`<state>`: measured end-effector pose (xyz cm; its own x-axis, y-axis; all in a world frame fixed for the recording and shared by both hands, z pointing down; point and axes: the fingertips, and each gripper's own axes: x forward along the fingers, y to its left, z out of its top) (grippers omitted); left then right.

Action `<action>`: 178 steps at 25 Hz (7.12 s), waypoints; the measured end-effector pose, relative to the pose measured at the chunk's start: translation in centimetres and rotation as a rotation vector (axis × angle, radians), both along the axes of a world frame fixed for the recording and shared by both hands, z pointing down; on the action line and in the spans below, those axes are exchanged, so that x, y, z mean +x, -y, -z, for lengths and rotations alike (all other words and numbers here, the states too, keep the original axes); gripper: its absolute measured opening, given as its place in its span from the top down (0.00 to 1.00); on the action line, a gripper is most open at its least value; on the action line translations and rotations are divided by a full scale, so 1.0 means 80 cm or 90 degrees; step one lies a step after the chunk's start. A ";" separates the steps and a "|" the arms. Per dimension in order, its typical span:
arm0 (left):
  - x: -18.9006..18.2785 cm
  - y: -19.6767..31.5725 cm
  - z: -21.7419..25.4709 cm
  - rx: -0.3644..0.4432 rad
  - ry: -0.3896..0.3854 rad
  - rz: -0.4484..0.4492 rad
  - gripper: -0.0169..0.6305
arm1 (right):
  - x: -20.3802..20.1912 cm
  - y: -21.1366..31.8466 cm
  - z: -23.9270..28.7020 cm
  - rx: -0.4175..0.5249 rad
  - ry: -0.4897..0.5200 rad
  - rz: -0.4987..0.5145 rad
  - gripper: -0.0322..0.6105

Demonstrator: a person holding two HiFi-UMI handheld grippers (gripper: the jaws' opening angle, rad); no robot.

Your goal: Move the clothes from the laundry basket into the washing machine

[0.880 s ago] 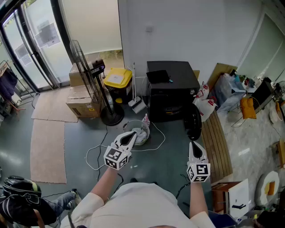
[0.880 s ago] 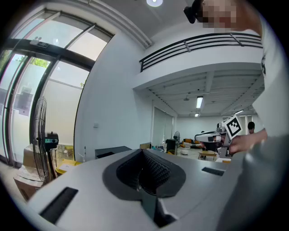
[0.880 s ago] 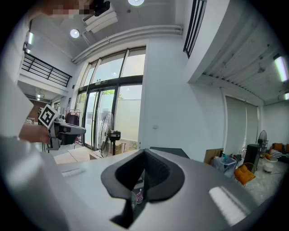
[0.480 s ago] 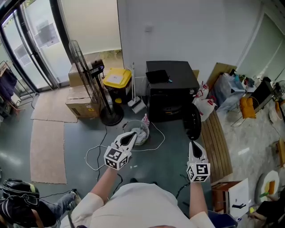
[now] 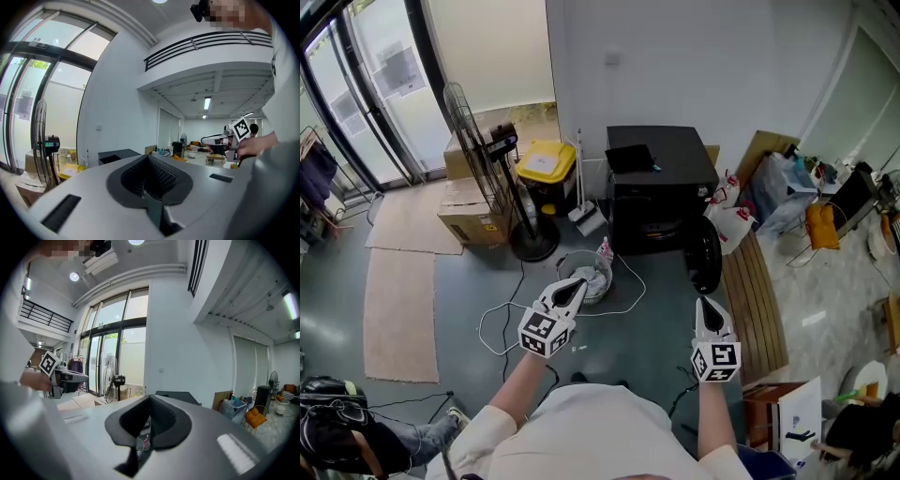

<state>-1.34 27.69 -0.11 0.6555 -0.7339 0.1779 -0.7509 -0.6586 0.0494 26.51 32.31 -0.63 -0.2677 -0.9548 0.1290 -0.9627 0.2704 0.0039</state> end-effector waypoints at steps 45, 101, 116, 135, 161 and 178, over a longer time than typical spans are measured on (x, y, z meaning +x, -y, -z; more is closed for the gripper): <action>0.127 0.234 -0.074 -0.053 0.005 -0.005 0.96 | 0.111 0.222 -0.072 -0.042 -0.008 0.003 0.93; 0.060 0.449 -0.233 -0.192 -0.010 0.501 0.96 | -0.074 0.638 -0.235 -0.174 -0.109 0.680 0.93; -0.069 0.348 -0.346 -0.233 -0.026 0.526 0.96 | -0.282 0.568 -0.334 -0.163 -0.154 0.740 0.93; -0.140 0.343 -0.577 -0.243 -0.012 0.578 0.96 | -0.394 0.555 -0.559 -0.133 -0.223 0.865 0.93; -0.186 0.396 -0.892 -0.300 0.028 0.479 0.96 | -0.485 0.516 -0.996 -0.201 -0.402 1.091 0.86; -0.205 0.403 -0.994 -0.271 0.104 0.341 0.96 | -0.480 0.477 -1.216 -0.206 -0.699 1.260 0.34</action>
<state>-17.73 -4.53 79.40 0.1639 -0.7928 0.5871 -0.9863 -0.1441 0.0806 -11.90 -5.82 96.61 -0.2762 0.3922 0.8774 0.7483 0.6607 -0.0597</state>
